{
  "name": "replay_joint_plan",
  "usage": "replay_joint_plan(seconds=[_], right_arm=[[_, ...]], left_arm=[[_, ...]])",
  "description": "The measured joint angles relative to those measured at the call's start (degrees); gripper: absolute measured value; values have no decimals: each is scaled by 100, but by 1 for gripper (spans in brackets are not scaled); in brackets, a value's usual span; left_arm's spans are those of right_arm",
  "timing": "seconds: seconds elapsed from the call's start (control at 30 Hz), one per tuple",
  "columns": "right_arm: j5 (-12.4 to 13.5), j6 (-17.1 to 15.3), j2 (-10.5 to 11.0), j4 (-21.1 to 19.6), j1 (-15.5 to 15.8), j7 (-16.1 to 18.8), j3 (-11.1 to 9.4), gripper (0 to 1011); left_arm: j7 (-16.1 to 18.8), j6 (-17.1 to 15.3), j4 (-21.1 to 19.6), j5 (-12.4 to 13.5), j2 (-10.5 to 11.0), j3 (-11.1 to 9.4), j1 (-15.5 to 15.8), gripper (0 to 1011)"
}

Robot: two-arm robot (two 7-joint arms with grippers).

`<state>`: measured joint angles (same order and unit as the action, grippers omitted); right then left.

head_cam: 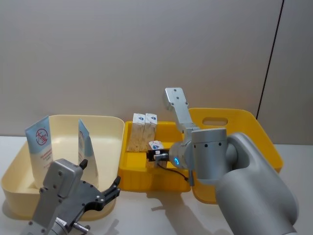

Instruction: Bimanual collaborative sorting of washing and personal care products

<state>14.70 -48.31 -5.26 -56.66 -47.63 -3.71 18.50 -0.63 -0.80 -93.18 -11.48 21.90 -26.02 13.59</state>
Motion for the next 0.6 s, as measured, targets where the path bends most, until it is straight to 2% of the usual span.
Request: replay_joint_plan(seconds=[0.6], right_arm=[[0, 0, 0, 0, 0, 0, 0, 403]], left_arm=[[0, 0, 0, 0, 0, 0, 0, 1004]])
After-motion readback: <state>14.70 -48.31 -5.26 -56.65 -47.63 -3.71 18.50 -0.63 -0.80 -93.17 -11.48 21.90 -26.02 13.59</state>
